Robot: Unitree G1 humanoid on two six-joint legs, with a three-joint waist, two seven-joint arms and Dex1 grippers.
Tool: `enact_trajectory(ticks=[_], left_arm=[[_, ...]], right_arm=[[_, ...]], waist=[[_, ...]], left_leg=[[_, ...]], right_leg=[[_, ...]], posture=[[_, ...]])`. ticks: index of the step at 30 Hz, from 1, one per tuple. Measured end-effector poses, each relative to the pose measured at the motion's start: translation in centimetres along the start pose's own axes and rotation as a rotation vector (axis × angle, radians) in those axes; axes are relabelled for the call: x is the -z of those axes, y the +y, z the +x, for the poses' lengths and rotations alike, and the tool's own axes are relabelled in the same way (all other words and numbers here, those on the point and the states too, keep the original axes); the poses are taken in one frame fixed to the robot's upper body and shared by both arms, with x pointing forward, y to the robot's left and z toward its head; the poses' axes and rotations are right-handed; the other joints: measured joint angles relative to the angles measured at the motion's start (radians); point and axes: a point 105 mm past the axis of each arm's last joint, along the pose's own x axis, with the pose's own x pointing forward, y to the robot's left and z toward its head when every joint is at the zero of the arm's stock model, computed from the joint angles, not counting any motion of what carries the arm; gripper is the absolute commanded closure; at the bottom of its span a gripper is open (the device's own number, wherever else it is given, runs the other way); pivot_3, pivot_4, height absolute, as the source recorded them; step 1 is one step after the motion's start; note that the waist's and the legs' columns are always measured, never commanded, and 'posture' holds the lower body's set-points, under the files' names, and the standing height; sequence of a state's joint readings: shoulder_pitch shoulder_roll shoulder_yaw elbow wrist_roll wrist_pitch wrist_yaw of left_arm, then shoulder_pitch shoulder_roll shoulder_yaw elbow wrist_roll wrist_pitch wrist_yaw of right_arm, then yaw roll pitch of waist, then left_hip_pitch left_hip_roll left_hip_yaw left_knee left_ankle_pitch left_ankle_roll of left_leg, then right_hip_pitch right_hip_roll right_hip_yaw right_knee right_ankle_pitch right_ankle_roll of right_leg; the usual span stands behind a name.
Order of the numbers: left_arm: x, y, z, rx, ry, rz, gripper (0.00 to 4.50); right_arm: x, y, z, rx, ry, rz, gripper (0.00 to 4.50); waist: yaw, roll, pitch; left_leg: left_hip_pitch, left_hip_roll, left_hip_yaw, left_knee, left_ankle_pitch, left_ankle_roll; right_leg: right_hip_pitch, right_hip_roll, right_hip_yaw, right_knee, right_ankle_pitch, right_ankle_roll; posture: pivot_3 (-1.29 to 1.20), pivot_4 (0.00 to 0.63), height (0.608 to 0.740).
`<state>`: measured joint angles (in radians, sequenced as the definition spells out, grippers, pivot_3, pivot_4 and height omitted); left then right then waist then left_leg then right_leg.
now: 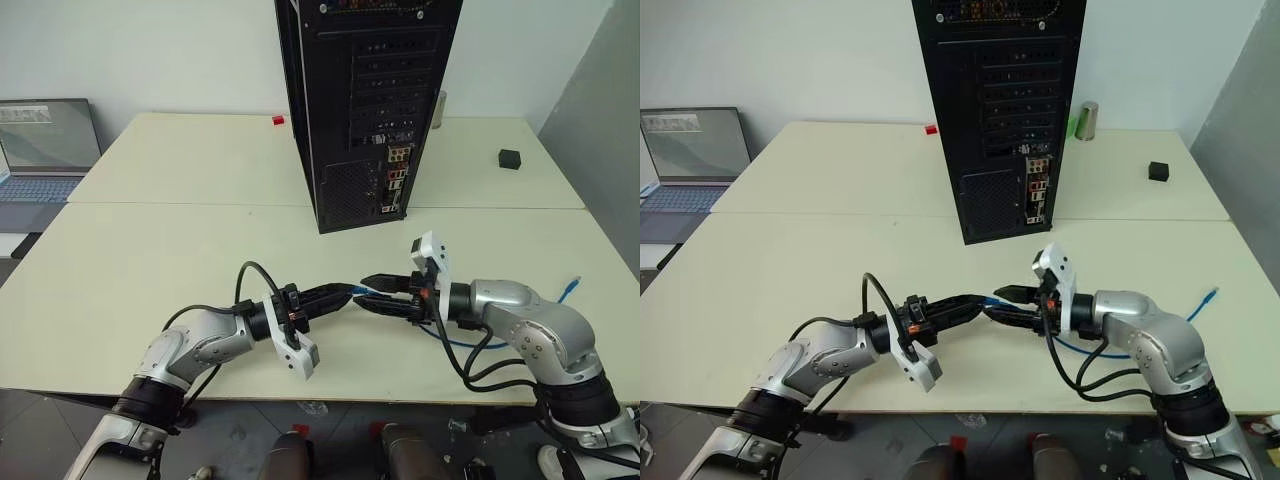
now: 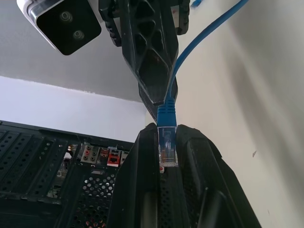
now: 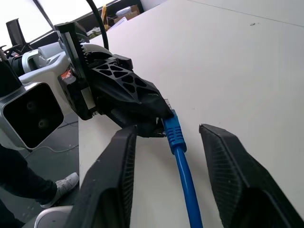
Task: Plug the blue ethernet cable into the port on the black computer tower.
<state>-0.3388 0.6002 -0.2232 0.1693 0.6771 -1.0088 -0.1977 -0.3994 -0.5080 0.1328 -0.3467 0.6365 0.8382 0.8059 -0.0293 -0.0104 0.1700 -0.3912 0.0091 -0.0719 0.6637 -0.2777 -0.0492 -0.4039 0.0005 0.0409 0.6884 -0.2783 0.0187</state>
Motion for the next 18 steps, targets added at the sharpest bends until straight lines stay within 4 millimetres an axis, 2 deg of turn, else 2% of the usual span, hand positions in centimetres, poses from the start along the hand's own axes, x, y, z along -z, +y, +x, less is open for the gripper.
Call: enact_trajectory(ticks=[6, 18], left_arm=[[-0.06, -0.08, 0.08, -0.002, -0.002, 0.002, 4.22], [0.01, -0.1, 0.14, -0.004, 0.001, 0.019, 4.22]], right_arm=[[-0.03, -0.1, 0.03, 0.005, 0.003, -0.009, 4.48], [-0.07, -0.3, 0.05, -0.003, 0.01, -0.013, 4.5]], waist=[[0.0, 0.0, 0.0], [0.0, 0.0, 0.0]], left_leg=[[0.0, 0.0, 0.0, 0.0, 0.0, 0.0], [0.0, 0.0, 0.0, 0.0, 0.0, 0.0]], right_leg=[[0.0, 0.0, 0.0, 0.0, 0.0, 0.0], [0.0, 0.0, 0.0, 0.0, 0.0, 0.0]], posture=[[0.0, 0.15, 0.74], [0.0, 0.15, 0.74]])
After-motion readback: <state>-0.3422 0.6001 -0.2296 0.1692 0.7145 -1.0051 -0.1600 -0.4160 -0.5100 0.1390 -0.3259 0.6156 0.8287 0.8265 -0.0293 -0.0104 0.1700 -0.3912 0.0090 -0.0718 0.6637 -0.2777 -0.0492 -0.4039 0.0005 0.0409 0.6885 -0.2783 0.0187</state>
